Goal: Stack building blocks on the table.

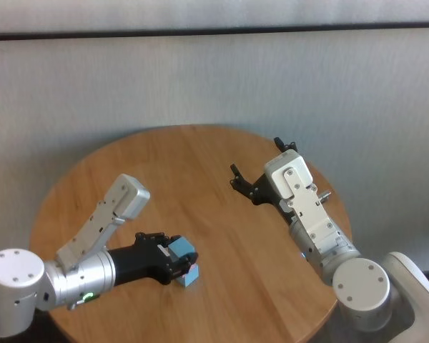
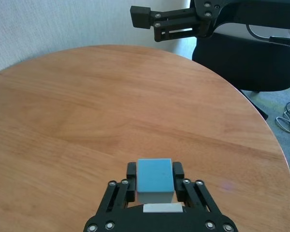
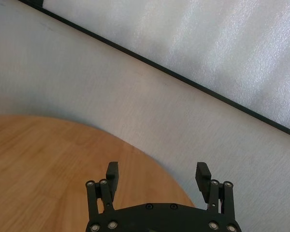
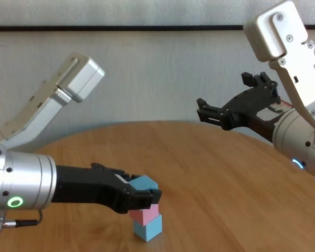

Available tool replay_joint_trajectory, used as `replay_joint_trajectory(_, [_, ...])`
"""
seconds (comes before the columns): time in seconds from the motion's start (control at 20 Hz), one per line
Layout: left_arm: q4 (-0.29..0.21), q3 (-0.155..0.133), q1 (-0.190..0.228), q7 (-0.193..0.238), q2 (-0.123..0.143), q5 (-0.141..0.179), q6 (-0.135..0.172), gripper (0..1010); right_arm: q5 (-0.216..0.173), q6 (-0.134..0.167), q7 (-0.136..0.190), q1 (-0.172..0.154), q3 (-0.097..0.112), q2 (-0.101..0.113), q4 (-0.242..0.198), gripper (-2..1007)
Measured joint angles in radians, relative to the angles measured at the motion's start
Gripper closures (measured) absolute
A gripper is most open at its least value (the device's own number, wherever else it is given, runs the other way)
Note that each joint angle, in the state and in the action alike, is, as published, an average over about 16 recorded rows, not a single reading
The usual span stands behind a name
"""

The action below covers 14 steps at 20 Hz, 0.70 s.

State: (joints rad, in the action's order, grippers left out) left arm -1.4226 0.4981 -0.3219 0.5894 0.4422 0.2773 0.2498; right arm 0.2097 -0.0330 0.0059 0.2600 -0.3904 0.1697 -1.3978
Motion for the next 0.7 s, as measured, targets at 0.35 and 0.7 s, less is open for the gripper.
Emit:
replay_joint_trajectory(0.35, [-0.004,-0.004,0.002,0.0,0.0,0.003,-0.006,287,0.0,0.0,0.0,0.0,0.0,0.0,0.0,0])
replay_joint_trajectory(0.7, [-0.03,-0.034,0.02,-0.014,0.005,0.043,-0.031,97,0.0,0.0,0.0,0.0,0.0,0.0,0.0,0])
